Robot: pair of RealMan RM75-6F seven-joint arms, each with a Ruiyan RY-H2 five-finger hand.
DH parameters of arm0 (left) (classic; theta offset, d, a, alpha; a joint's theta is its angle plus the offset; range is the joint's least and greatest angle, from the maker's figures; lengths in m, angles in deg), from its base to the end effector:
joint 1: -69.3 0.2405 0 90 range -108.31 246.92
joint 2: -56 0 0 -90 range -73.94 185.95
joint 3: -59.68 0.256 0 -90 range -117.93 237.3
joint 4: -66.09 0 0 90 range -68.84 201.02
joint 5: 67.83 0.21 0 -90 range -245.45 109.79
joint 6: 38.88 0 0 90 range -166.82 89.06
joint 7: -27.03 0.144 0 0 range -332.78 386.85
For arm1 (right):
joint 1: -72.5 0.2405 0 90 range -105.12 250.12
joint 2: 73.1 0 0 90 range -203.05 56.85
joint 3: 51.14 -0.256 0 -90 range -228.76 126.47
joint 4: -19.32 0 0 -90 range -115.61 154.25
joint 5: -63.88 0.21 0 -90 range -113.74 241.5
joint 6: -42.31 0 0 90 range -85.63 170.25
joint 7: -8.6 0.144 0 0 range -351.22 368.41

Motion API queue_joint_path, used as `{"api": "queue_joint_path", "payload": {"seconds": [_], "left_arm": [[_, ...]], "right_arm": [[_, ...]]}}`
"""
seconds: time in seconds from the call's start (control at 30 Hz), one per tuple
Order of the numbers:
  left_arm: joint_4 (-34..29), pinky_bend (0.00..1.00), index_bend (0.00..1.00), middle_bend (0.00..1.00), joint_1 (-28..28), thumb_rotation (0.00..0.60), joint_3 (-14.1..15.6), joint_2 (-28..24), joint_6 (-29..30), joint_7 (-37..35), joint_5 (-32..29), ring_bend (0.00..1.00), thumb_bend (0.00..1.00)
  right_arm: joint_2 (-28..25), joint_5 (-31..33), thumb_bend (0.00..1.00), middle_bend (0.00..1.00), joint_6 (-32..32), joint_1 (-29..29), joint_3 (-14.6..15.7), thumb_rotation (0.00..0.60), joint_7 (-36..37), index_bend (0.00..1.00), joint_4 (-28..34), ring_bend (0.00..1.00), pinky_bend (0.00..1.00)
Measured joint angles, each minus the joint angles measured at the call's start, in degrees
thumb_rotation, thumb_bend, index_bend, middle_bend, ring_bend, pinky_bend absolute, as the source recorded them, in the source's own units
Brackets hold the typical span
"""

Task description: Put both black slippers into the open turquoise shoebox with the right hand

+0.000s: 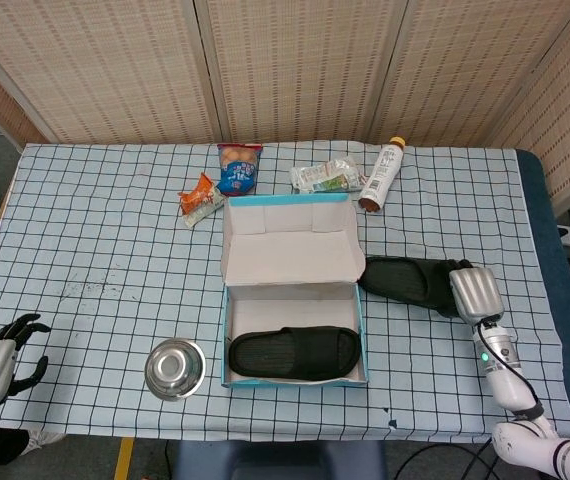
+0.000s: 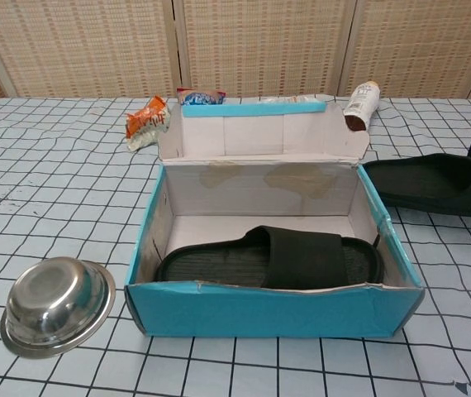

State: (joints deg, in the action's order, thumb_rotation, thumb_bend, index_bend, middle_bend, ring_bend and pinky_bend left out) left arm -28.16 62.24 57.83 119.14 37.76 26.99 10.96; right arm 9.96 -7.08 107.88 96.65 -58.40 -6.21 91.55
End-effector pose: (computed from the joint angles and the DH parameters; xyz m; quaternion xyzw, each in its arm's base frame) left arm -0.3245 0.1866 0.1461 -0.5896 -0.4570 -0.3360 0.5750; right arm -0.3053 -0.3054 0.0619 0.6672 -0.3541 0.2915 0.5869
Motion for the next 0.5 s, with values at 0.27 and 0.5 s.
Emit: {"api": "queue_joint_path", "payload": {"seconds": [0.27, 0.5], "left_arm": [[-0.2, 0.43, 0.31, 0.15, 0.2, 0.6, 0.0, -0.2, 0.4, -0.5, 0.2, 0.21, 0.43], [-0.4, 0.43, 0.31, 0.15, 0.3, 0.6, 0.0, -0.3, 0.6, -0.6, 0.4, 0.21, 0.42]], "right_arm": [[-13.4, 1.4, 0.0, 0.59, 12.0, -5.7, 1.0, 0.6, -19.4, 0.61, 28.0, 0.5, 0.62], [-21.1, -5.8, 0.0, 0.6, 21.5, -9.9, 3.2, 0.6, -28.0, 0.63, 42.4, 0.52, 0.63]]}}
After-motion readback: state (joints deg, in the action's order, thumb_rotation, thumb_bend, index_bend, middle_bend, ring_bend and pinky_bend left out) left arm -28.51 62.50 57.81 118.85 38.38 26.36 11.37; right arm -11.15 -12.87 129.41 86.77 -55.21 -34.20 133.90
